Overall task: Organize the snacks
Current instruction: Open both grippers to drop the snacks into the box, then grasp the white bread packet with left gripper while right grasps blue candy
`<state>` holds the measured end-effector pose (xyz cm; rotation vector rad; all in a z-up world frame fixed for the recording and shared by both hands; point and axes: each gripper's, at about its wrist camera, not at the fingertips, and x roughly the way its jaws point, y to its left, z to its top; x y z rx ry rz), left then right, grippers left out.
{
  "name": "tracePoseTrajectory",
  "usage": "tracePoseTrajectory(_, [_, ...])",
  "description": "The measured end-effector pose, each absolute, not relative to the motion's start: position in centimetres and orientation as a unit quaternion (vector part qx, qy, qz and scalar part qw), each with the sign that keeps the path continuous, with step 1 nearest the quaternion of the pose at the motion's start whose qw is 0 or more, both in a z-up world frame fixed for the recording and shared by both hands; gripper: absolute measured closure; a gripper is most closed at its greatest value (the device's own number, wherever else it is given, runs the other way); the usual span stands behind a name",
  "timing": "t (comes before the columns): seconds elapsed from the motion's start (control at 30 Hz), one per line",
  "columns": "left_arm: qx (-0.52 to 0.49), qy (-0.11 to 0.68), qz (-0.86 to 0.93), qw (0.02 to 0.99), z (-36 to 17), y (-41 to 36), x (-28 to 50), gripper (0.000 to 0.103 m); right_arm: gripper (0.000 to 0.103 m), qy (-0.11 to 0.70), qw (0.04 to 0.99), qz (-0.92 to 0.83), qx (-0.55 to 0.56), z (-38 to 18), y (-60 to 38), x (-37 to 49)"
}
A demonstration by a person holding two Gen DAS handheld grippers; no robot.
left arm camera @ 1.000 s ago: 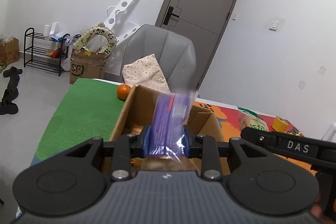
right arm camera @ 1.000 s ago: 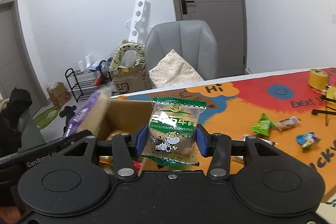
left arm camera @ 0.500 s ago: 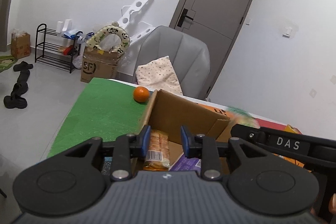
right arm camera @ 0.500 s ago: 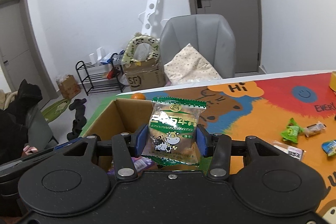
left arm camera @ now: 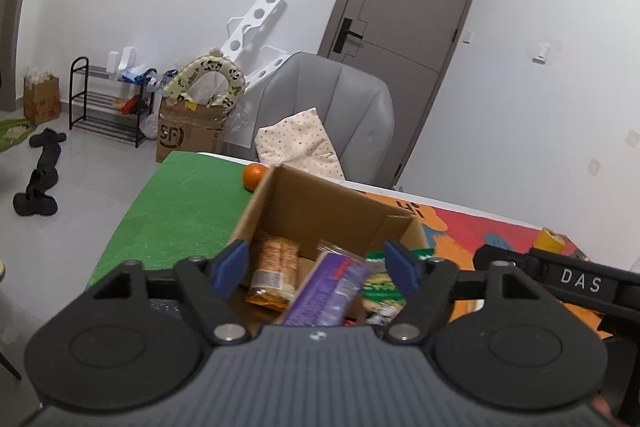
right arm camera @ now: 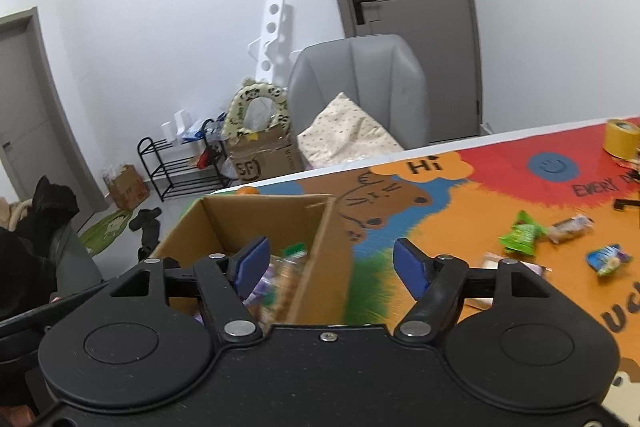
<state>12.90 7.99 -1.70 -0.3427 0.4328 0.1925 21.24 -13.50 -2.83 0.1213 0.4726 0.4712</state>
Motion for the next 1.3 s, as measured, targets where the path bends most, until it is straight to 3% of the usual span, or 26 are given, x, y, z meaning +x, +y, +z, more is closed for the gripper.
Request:
tracePoseTrajectory(0.17, [-0.147, 0.214, 0.083, 0.962, -1.5, 5.4, 12.8, 0.016, 0.027, 0.232, 0.947, 0.21, 0.077, -3.4, -16.3, 20.8])
tracePoseTrajectory(0.57, [-0.117, 0.233, 0.052, 0.964, -1.6, -0.2, 14.6, 0.013, 0.001, 0.231, 0.952, 0.172, 0.107, -4.5, -22.3, 20.7])
tracePoseTrajectory(1.3, [-0.07, 0.26, 0.013, 0.963, -3.0, -8.2, 17.8, 0.011, 0.0, 0.249, 0.948, 0.115, 0.159, -7.2, -31.9, 22.5])
